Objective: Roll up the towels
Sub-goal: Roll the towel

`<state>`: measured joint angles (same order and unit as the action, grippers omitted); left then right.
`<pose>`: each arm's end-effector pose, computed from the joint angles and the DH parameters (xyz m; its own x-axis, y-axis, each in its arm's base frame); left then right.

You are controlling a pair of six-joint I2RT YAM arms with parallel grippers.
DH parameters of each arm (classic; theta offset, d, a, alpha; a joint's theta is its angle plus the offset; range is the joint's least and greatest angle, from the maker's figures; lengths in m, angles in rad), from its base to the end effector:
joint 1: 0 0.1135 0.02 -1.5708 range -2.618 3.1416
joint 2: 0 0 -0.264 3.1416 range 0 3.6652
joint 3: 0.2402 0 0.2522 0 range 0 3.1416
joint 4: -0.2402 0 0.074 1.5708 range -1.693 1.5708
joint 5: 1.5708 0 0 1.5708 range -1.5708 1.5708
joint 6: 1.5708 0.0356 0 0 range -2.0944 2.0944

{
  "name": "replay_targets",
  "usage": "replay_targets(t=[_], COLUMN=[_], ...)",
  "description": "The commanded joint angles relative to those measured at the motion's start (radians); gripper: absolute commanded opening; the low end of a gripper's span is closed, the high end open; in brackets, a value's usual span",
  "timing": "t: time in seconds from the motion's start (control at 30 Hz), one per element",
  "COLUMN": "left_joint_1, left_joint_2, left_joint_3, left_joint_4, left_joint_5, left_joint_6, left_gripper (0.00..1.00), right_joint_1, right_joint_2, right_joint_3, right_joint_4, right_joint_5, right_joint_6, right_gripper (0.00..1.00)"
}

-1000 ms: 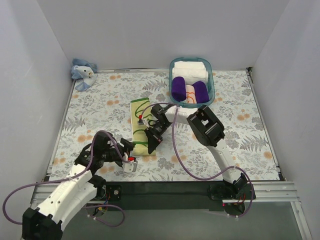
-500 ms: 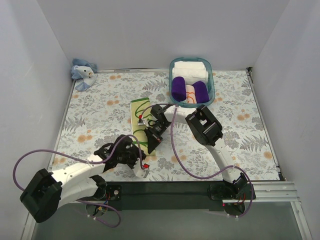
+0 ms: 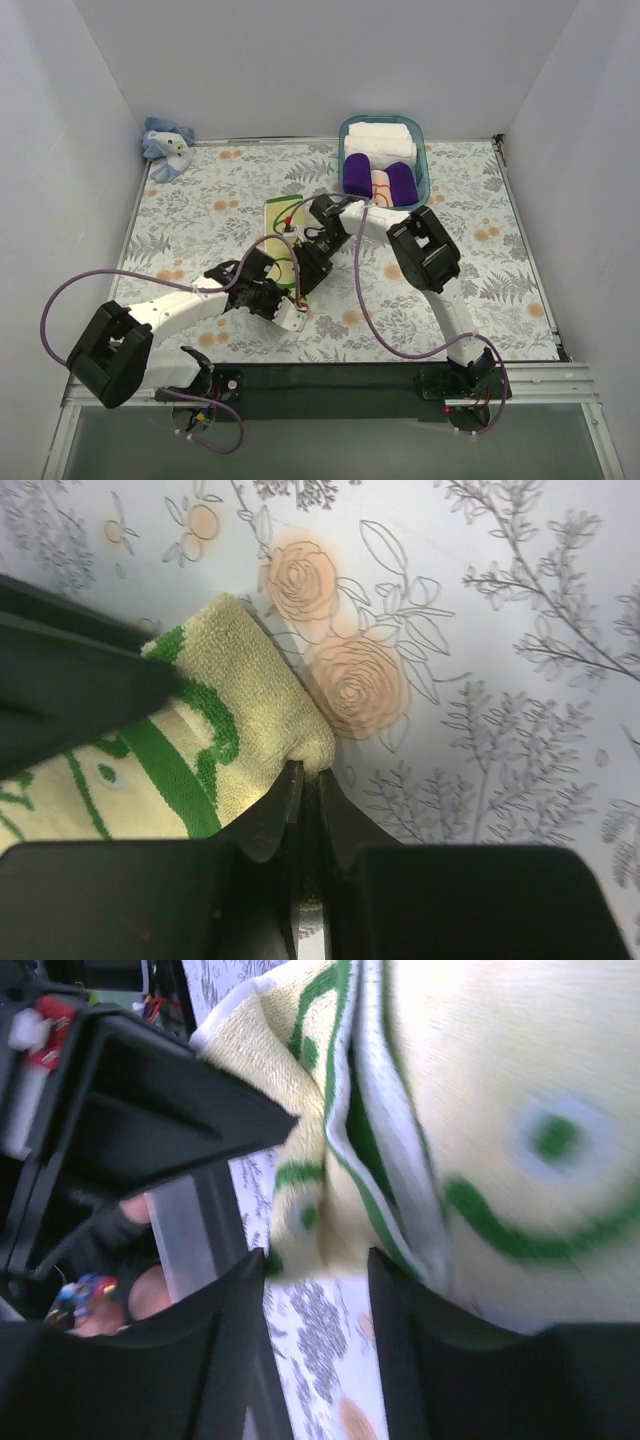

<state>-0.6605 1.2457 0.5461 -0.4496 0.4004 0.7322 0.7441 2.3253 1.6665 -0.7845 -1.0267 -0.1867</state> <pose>0.1537 -0.1370 0.1544 -0.0740 0.8371 -0.5421 0.9955 0.0938 0.0091 0.3053 0.3225 0.1117 -0.6371 -0.7171 -0.2825 -0.5586 0.1771 0.8103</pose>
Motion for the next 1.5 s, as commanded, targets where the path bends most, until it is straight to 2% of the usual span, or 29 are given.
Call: replay_targets(t=[0.0,0.03,0.07,0.17,0.4,0.43,0.5,0.53,0.67,0.8,0.93,1.03,1.13,1.3,1.47], left_joint_1=[0.042,0.05,0.068,0.131,0.292,0.305,0.337,0.358,0.4,0.414,0.415,0.418,0.423,0.432,0.44], left_joint_2=[0.04,0.056,0.099,0.178,0.5,0.593,0.679,0.76,0.908,0.983,1.025,1.04,1.049,1.057,1.043], left_joint_3=[0.056,0.073,0.09,0.185,0.458,0.525,0.598,0.627,0.776,0.831,0.847,0.848,0.853,0.865,0.845], left_joint_4=[-0.262,-0.29,-0.317,-0.426,-0.694,-0.731,-0.838,-0.865,-0.945,-0.945,-0.943,-0.943,-0.943,-0.945,-0.943], left_joint_5=[0.119,0.141,0.159,0.242,0.435,0.472,0.503,0.526,0.555,0.537,0.517,0.512,0.509,0.512,0.509], left_joint_6=[-0.022,-0.016,-0.011,0.004,0.059,0.071,0.11,0.116,0.115,0.093,0.087,0.09,0.09,0.088,0.098], left_gripper=[0.0,0.0,0.0,0.0,0.0,0.0,0.0,0.0,0.0,0.02,0.04,0.05,0.05,0.05,0.06], right_joint_1=[-0.083,-0.113,-0.127,-0.179,-0.212,-0.209,-0.2,-0.174,-0.037,0.144,0.297,0.36,0.396,0.405,0.399], right_joint_2=[-0.131,-0.147,-0.165,-0.257,-0.599,-0.63,-0.708,-0.727,-0.794,-0.782,-0.75,-0.716,-0.663,-0.552,-0.465], right_joint_3=[-0.004,-0.002,-0.004,-0.023,-0.272,-0.336,-0.387,-0.422,-0.485,-0.517,-0.576,-0.648,-0.679,-0.65,-0.626], right_joint_4=[0.016,0.017,0.022,0.059,0.313,0.342,0.395,0.402,0.406,0.438,0.598,0.744,0.845,0.884,0.907], right_joint_5=[0.128,0.141,0.151,0.206,0.286,0.289,0.286,0.312,0.447,0.655,0.813,0.882,0.924,0.902,0.95], right_joint_6=[-0.011,-0.011,-0.013,-0.037,-0.086,-0.092,-0.144,-0.166,-0.295,-0.402,-0.47,-0.536,-0.577,-0.583,-0.582], right_gripper=[0.46,0.54,0.55,0.57,0.59,0.59,0.59,0.58,0.57,0.57,0.61,0.63,0.62,0.56,0.5])
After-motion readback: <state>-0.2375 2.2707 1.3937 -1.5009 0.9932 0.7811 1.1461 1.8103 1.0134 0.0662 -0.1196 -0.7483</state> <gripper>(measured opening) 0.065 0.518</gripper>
